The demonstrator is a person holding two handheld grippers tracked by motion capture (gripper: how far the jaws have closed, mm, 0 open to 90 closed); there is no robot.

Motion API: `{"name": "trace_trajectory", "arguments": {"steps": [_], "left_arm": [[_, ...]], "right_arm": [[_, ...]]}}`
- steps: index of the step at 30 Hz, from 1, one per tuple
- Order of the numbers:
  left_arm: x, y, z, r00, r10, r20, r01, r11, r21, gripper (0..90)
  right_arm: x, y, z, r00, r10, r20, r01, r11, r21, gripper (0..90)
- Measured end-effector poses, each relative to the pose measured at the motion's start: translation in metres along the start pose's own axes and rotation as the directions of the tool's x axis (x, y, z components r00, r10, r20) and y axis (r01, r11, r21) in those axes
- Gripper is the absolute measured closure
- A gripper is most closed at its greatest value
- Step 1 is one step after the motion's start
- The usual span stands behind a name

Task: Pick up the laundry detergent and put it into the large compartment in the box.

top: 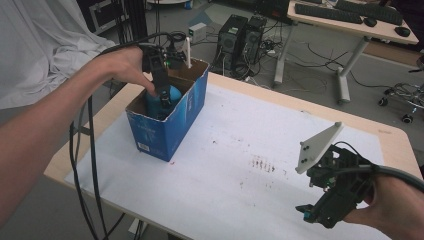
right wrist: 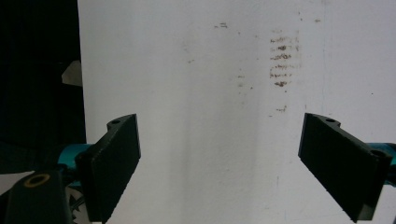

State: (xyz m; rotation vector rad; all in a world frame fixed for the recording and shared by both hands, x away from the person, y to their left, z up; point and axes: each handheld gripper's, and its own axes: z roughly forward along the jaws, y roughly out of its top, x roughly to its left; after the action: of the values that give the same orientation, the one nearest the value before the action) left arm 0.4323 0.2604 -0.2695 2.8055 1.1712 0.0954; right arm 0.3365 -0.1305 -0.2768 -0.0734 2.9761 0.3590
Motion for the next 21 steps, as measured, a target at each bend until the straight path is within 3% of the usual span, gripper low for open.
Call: {"name": "trace_trajectory", "arguments": {"steps": [11, 21], "left_arm": [[0.002, 0.000, -0.014, 1.0000, -0.001, -0.010, 0.001, 0.9999, -0.012, 25.9], [-0.007, 0.006, -0.035, 0.9989, 0.029, -0.038, -0.030, 0.9989, -0.035, 25.7]], "right_arm": [[0.000, -0.002, -0.002, 1.0000, 0.003, 0.003, -0.003, 1.000, 0.000, 12.0], [0.001, -0.002, -0.003, 1.0000, 0.002, 0.003, -0.002, 1.000, -0.001, 12.0]]}}
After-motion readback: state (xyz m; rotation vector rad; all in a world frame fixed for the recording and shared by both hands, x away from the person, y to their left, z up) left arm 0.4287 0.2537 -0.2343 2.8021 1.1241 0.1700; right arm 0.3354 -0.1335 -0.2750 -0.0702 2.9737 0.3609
